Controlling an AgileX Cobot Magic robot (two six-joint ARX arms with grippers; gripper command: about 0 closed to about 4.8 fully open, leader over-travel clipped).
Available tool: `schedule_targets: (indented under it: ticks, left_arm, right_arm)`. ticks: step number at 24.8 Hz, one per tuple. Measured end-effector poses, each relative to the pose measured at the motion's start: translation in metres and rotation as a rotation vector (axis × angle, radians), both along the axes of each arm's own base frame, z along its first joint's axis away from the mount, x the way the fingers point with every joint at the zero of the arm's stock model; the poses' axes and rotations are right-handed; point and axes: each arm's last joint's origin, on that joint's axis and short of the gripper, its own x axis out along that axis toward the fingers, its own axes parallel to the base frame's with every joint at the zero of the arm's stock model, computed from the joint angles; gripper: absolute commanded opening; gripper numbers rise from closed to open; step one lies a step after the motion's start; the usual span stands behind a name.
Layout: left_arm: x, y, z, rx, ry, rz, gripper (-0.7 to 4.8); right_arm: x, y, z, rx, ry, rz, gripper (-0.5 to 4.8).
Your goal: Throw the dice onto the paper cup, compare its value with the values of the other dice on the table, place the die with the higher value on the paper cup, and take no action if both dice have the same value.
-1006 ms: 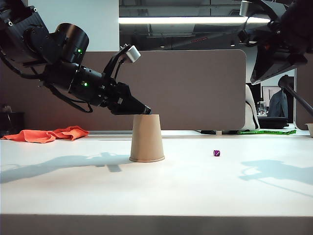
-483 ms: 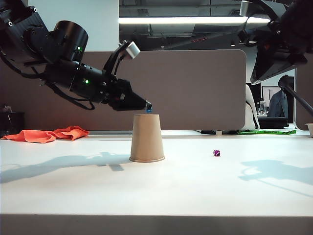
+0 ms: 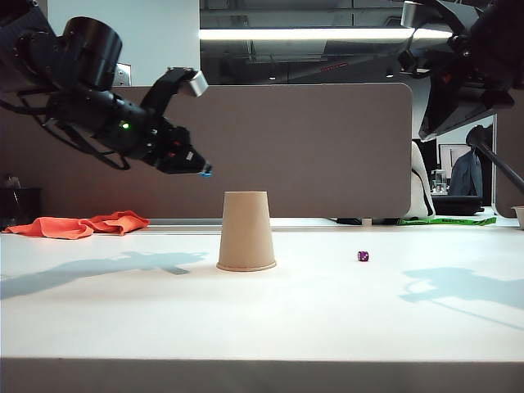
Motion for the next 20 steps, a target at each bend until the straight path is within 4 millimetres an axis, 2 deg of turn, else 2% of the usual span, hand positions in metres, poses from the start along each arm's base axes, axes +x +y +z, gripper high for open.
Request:
schedule_targets:
  ticks: [5, 8, 17, 20]
  left_arm:
    - [0.004, 0.017, -0.003, -0.053, 0.090, 0.094, 0.53]
    - [0.004, 0.032, -0.012, -0.051, 0.203, 0.164, 0.53]
    - [0.003, 0.034, -0.028, -0.013, 0.300, 0.198, 0.62]
    - [0.005, 0.034, -0.032, 0.003, 0.308, 0.231, 1.36]
  right_arm:
    - [0.000, 0.000, 0.000, 0.000, 0.000, 0.000, 0.00]
    - [0.000, 0.000, 0.000, 0.000, 0.000, 0.000, 0.00]
    - [0.000, 0.000, 0.000, 0.000, 0.000, 0.001, 0.00]
    - [0.000, 0.000, 0.000, 0.000, 0.001, 0.000, 0.00]
